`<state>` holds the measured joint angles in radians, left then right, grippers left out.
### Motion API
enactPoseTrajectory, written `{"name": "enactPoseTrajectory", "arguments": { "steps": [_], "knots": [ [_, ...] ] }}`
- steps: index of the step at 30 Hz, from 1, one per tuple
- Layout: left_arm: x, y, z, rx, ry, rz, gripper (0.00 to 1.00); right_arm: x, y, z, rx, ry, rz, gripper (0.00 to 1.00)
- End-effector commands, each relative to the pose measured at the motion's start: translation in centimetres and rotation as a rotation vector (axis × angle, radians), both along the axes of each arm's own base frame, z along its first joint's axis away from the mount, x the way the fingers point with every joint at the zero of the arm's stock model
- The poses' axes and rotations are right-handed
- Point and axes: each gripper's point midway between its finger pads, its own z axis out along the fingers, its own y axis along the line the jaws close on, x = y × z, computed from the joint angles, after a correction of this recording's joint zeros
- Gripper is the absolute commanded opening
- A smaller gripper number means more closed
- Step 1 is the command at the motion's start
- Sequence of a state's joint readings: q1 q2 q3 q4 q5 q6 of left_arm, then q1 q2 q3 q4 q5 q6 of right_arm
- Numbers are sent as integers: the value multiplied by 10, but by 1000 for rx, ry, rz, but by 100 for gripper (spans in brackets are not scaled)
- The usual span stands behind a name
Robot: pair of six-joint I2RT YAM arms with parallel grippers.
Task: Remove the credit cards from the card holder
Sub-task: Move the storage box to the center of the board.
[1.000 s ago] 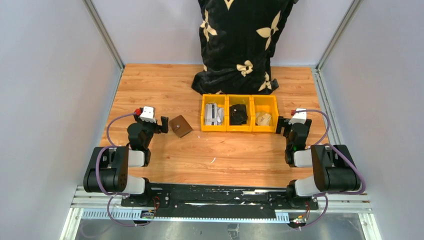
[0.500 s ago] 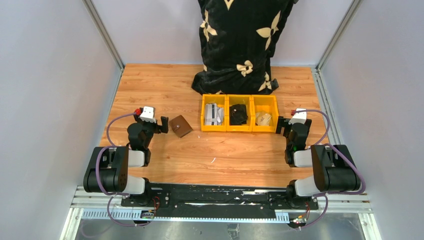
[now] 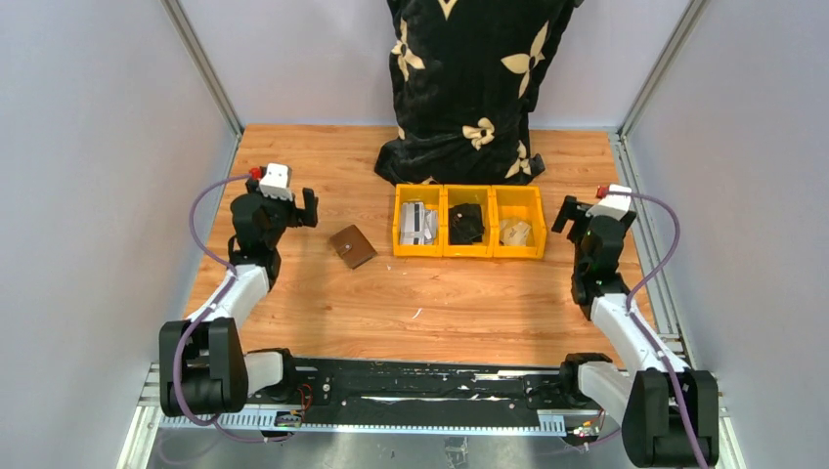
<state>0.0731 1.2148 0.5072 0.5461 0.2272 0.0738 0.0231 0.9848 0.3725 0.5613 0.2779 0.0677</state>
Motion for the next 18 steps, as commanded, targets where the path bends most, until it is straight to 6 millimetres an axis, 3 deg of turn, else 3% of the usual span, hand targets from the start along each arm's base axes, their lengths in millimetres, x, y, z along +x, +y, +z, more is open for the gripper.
{"name": "enactPoseTrajectory", "arguments": {
  "steps": [1,5,8,11,12,13,18],
  "knots": [
    [-9,1,3,-8,147,-30,100,0,16,0,73,152,64,96],
    [-14,-9,12,-34,278,-89,100,-2,4,8,399,155,-143,100],
    [-17,-17,12,-64,369,-131,100,15,43,16,488,162,110,100],
    [-19,-21,7,-90,437,-147,100,26,57,12,454,245,140,99],
    [-20,-23,6,-95,451,-153,100,29,78,8,429,305,185,98],
    [-22,-23,4,-95,463,-155,100,32,81,4,397,333,174,96],
    [-32,-22,-9,-89,530,-155,100,49,135,-5,250,412,258,89]
  ]
}}
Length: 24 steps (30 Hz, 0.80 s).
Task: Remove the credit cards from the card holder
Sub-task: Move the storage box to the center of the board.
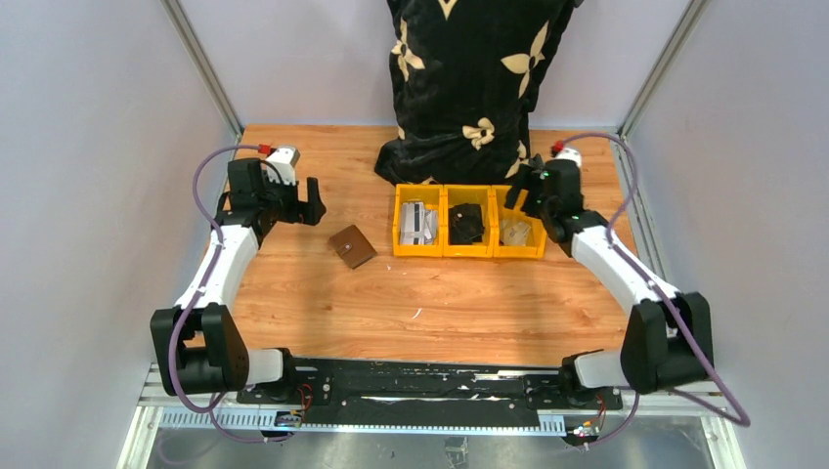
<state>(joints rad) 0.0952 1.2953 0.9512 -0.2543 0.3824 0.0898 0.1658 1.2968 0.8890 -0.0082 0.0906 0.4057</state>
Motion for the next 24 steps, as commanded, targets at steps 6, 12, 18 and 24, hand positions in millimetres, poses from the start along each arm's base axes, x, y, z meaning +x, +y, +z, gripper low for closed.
{"name": "enactPoseTrajectory", "arguments": {
  "steps": [6,12,18,24],
  "knots": [
    [-33,-6,-16,3,135,-60,100,24,69,-35,-211,159,134,73],
    [-48,-8,-18,26,153,-100,100,33,76,-57,-271,209,138,57],
    [-54,-11,-20,29,172,-134,100,30,82,-75,-276,235,153,47],
    [-56,-12,-18,32,171,-143,100,12,83,-78,-276,244,154,22]
  ]
}}
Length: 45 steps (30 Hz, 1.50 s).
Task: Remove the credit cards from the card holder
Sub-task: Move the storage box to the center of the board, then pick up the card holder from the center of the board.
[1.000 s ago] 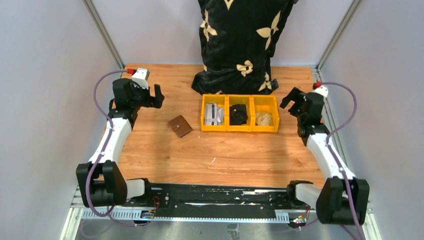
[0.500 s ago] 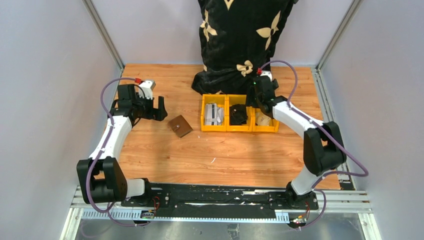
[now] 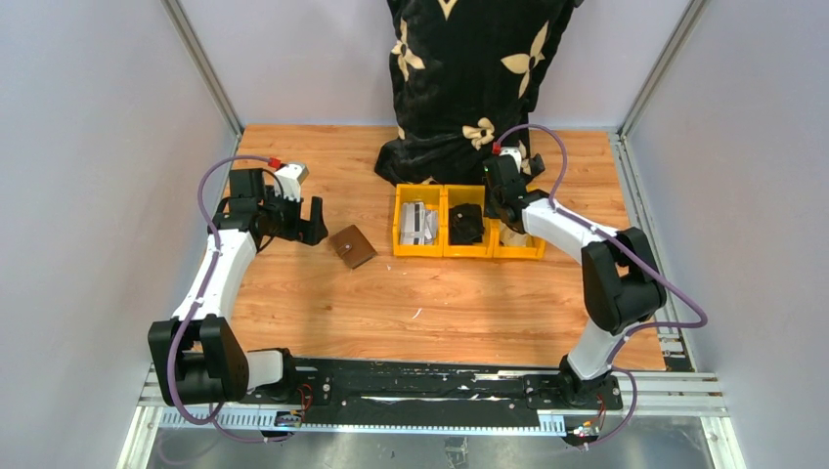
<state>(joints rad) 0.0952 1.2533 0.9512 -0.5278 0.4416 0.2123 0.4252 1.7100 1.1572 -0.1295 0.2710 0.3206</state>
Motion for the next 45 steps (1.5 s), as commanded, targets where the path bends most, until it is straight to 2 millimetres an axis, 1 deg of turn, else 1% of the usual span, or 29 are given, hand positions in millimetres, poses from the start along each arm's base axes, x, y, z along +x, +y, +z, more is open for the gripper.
{"name": "enactPoseTrajectory", "arguments": {
  "steps": [1,8,13,15,16,18,21,22,24,25,26,27,29,30,31,32,33,35,38,40,42,43,45],
  "knots": [
    [-3,-3,8,-5,-13,-28,100,-22,-4,-6,-31,20,-11,21],
    [-3,-10,10,-44,-13,-43,100,-50,-14,-4,-21,6,-24,16],
    [-2,-14,10,-62,-15,-56,100,-62,-19,-6,-39,1,-12,16],
    [-1,-13,9,-63,-13,-52,100,-64,-18,-4,-31,10,-10,19],
    [0,-13,7,-65,-8,-48,100,-65,-18,-1,-29,3,-16,25],
    [1,-13,7,-70,-3,-44,100,-66,-18,9,-27,-14,-41,44],
    [4,-12,10,-69,2,-34,100,-65,-7,41,2,-99,-40,73],
    [5,-11,9,-66,10,-25,100,-64,3,53,9,-132,-21,79],
    [7,-7,12,-59,18,-7,100,-65,30,74,31,-180,49,81],
    [8,-5,12,-61,24,4,100,-66,47,84,42,-196,91,81],
    [9,-2,13,-66,30,17,100,-71,71,91,50,-204,153,82],
    [10,1,14,-71,34,28,100,-70,87,97,51,-211,193,82],
    [11,7,17,-83,44,54,100,-80,135,102,61,-204,322,83],
    [11,13,18,-85,49,71,100,-81,160,100,60,-190,383,84],
    [12,16,19,-83,51,81,100,-85,182,100,62,-184,441,84],
    [12,21,20,-81,55,93,100,-90,202,104,69,-184,488,85],
    [12,27,22,-80,59,108,100,-93,222,95,49,-161,541,85],
    [11,34,21,-78,69,127,100,-100,258,83,31,-136,622,86],
    [8,45,22,-88,79,150,100,-106,297,60,7,-87,711,88],
    [5,47,23,-89,83,143,100,-108,315,45,-9,-72,745,89],
    [2,46,24,-91,82,131,100,-106,327,31,-25,-66,759,91],
    [-1,45,25,-93,80,123,100,-102,332,29,-29,-68,760,91],
    [-4,43,28,-95,71,110,100,-97,337,12,-60,-46,757,92]
  ]
}}
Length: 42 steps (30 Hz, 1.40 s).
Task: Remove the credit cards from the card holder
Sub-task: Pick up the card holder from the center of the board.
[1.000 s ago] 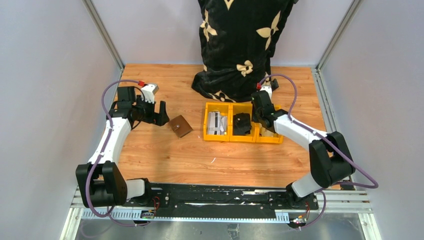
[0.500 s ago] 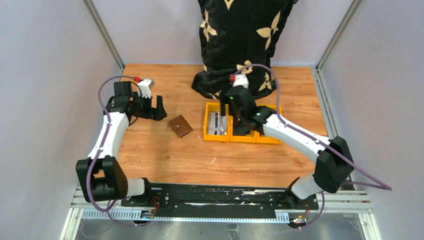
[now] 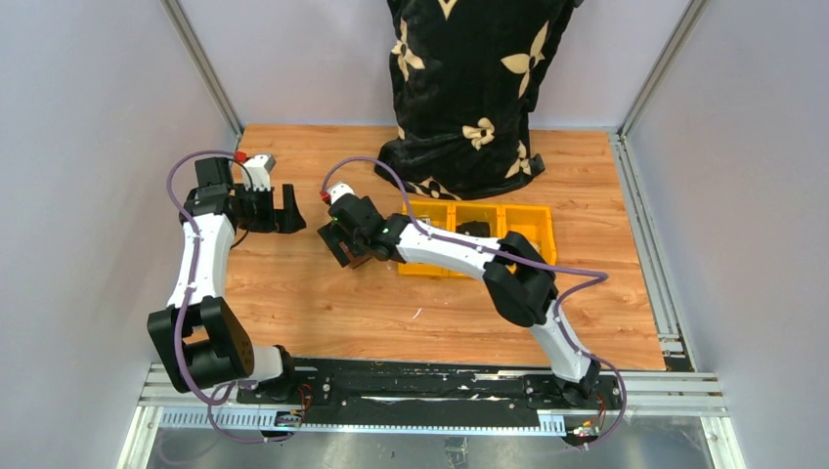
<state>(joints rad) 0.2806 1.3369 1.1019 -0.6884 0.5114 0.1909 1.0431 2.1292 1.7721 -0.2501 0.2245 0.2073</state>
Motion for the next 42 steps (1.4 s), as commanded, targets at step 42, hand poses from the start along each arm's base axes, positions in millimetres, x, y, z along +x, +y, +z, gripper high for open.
{"name": "enactPoseTrajectory", "arguments": {
  "steps": [42],
  "knots": [
    [-31,-27,26,-37,-69,-213,100,-27,3,-65,-30,119,183,70]
  ]
}}
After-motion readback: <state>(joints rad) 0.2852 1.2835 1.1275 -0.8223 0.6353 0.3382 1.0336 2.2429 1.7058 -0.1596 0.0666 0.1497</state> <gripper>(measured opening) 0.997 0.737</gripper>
